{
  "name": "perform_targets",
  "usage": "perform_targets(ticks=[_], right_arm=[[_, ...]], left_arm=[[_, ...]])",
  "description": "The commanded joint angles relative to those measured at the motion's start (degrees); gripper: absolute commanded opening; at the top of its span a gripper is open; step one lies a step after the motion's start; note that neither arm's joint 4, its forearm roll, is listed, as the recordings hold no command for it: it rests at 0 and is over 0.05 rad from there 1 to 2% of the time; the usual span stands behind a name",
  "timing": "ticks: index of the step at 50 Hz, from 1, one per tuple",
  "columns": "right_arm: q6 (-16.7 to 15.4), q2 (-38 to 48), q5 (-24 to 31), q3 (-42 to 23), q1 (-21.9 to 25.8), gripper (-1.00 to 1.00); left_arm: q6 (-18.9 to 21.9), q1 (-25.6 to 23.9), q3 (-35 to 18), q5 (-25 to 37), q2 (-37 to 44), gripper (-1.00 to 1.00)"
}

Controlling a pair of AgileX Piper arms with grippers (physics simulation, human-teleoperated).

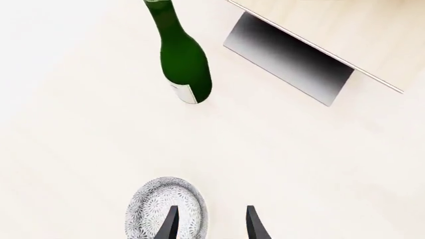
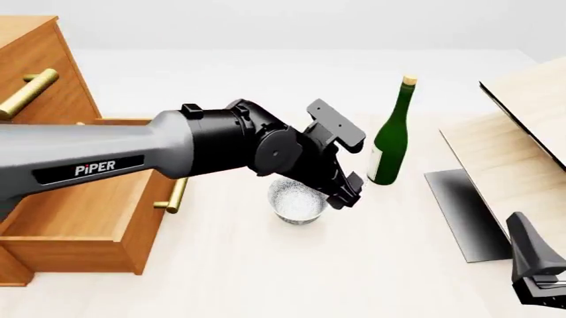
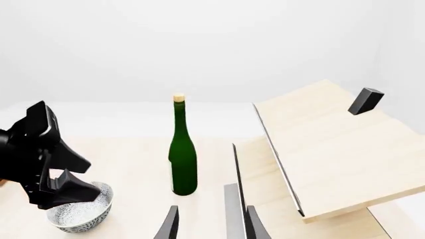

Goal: Put the bowl in the bottom drawer of the cabinet.

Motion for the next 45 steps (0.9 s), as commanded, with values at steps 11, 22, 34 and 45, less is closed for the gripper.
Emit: perform_targets(ticks=[11, 22, 34, 45], right_arm=[[0.00, 0.02, -0.01, 0.00, 0.00, 1.00], [0.00, 0.00, 0.00, 0.00, 0.01, 1.00], [0.00, -0.01, 0.00, 0.00, 0.00, 1.00], [0.00, -0.01, 0.00, 0.00, -0.01, 1.00]], left_arm=[[0.30, 0.58, -0.59, 0.87, 3.02, 1.00], [0.73, 1.68, -1.58, 0.79, 5.21, 1.00], [0.48, 2.20, -2.72, 0.92, 7.41, 1.00], [0.57, 2.16, -3.87, 1.23, 9.26, 1.00]])
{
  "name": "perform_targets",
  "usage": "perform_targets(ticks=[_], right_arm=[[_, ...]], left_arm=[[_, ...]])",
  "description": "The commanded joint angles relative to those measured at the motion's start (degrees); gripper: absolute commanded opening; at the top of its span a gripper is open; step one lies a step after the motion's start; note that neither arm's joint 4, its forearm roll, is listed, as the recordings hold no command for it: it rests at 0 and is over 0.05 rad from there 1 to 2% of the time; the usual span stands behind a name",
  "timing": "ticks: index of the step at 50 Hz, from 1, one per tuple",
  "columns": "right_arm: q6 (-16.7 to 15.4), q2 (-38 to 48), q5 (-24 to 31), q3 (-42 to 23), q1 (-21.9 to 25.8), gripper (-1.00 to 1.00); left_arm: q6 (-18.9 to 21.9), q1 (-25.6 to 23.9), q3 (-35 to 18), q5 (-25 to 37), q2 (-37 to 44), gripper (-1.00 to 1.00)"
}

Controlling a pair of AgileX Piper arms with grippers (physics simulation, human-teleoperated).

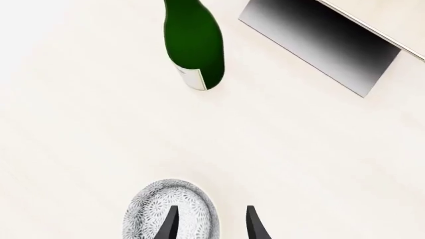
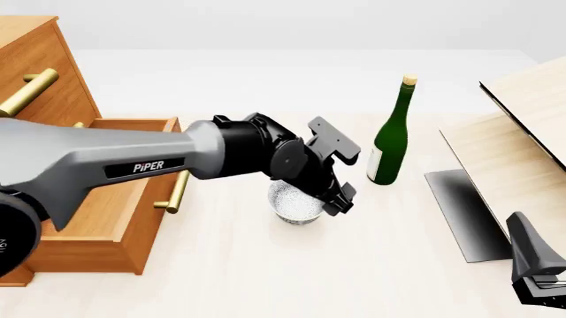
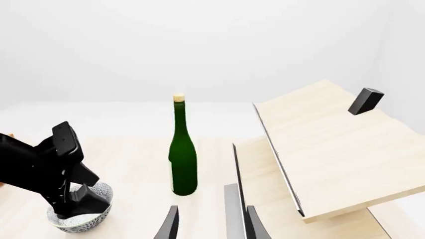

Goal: Put the bowl in the bottom drawer of the cabinet.

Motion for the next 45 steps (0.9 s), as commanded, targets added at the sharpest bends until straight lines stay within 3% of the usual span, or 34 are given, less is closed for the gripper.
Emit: perform_targets(ticks=[1, 45], right_arm=[[0.00, 0.02, -0.01, 0.00, 0.00, 1.00], [0.00, 0.01, 0.00, 0.00, 0.00, 1.00]], left_arm=[[-0.17, -0.01, -0.84, 0.08, 2.07, 1.00], [-2.71, 0.71, 0.32, -1.87, 5.08, 1.00]])
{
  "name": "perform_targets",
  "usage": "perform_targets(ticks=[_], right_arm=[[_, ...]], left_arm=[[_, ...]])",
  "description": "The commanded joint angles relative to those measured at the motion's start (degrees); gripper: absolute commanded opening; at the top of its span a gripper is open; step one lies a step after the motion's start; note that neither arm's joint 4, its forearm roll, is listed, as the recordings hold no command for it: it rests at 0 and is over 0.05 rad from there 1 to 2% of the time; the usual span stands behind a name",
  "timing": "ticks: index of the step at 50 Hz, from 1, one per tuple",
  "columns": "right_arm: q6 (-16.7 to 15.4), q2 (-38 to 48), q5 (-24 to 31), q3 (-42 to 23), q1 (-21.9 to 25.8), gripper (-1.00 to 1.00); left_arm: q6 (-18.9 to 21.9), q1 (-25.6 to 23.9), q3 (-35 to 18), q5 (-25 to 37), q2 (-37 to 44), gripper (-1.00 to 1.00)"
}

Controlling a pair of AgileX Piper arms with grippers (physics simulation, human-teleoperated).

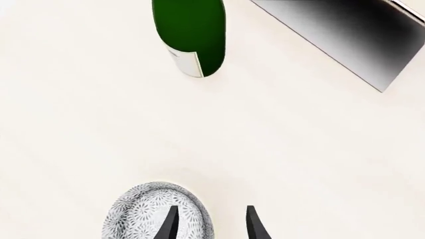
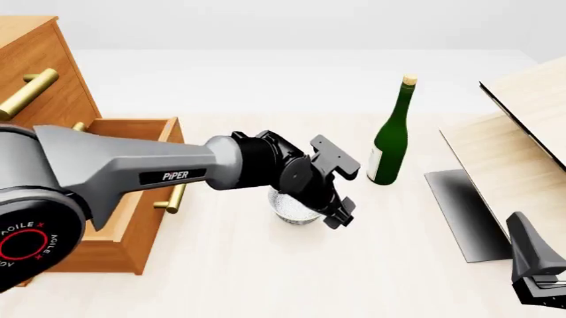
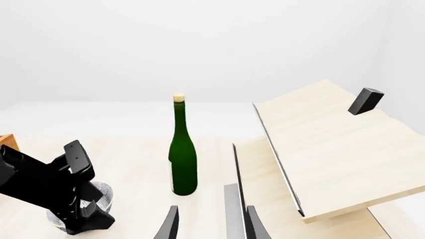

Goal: Put the bowl in the bottom drawer of the cabinet.

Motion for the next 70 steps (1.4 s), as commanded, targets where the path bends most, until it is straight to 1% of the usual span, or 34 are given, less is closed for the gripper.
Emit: perform_targets(ticks=[1, 12, 36, 50, 58, 59, 70], right_arm=[[-0.01, 0.01, 0.00, 0.00, 0.00, 1.00], [0.00, 0.00, 0.00, 0.00, 0.00, 1.00], [-0.01, -0.01, 0.00, 0.00, -0.01, 1.00], [-0.01, 0.01, 0.00, 0.00, 0.00, 1.00], [-0.01, 0.02, -0.01, 0.00, 0.00, 1.00], [-0.01, -0.01, 0.00, 0.00, 0.01, 1.00], [0.00, 0.01, 0.00, 0.00, 0.00, 1.00]], left_arm=[[-0.53, 1.06, 0.32, -0.96, 0.67, 1.00], [-1.71, -0.20, 1.59, -1.60, 0.85, 1.00], [-3.26, -1.28, 1.97, -1.97, 2.04, 1.00], [-3.59, -1.87, 2.17, -2.06, 2.07, 1.00], [-3.09, -1.25, 2.38, -2.39, 1.98, 1.00], [-2.92, -1.19, 2.37, -2.40, 1.99, -1.00], [-2.14, -1.53, 3.14, -2.79, 0.93, -1.00]])
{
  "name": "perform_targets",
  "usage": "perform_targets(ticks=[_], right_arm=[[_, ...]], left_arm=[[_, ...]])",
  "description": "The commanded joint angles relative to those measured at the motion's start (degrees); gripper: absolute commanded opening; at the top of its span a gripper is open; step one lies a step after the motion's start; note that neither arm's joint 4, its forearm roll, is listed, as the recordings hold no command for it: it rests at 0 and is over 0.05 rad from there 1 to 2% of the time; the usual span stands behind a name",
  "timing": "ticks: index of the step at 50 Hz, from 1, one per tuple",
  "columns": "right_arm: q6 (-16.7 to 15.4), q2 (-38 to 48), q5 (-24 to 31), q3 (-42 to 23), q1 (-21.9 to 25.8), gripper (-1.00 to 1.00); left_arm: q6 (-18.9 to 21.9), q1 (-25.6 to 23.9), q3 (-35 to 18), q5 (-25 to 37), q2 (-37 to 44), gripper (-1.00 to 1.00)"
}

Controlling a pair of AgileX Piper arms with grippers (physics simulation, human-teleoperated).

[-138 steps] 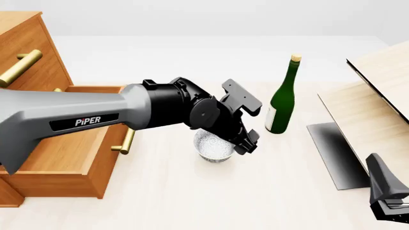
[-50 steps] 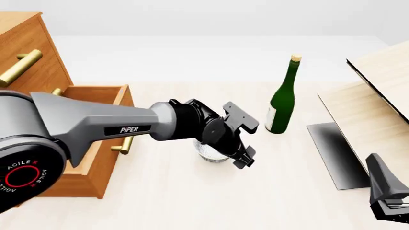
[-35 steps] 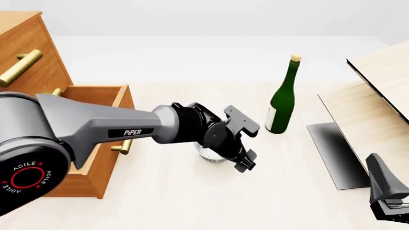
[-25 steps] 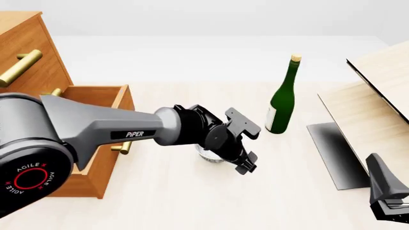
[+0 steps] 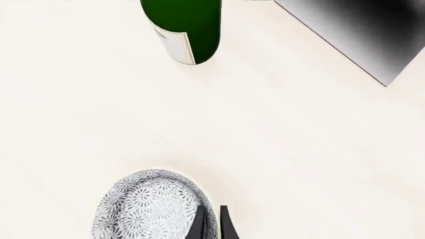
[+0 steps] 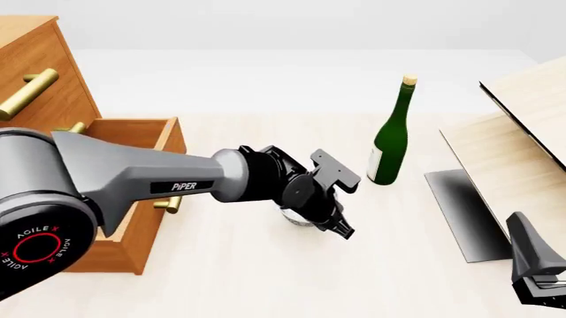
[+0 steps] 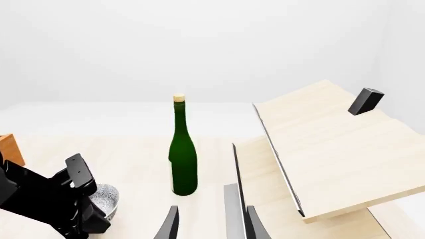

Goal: Put the bowl in the bottom drawer of the cabinet.

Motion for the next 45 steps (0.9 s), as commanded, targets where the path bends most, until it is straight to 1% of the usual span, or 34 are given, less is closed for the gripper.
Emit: perform_targets(ticks=[1, 7, 12, 24, 38, 45], right_arm=[[0.00, 0.01, 0.00, 0.00, 0.00, 1.00], [0.00, -0.02, 0.00, 0.00, -0.01, 1.00], [0.00, 0.01, 0.00, 0.00, 0.00, 1.00], [0.01, 0.00, 0.00, 0.00, 0.00, 1.00], [0.01, -0.01, 0.00, 0.00, -0.01, 1.00], [0.01, 0.00, 0.00, 0.00, 0.00, 1.00]], left_arm=[[1.22, -0.35, 0.60, -0.43, -0.43, -1.00], [1.28, -0.36, 1.93, -1.27, -2.70, -1.00], [2.34, 1.35, 2.31, -1.82, -4.04, -1.00], [3.30, 3.29, 3.87, -2.69, -8.71, -1.00], [3.24, 3.70, 5.86, -3.07, -13.53, -1.00], [3.52, 4.38, 7.76, -3.16, -16.70, -1.00]])
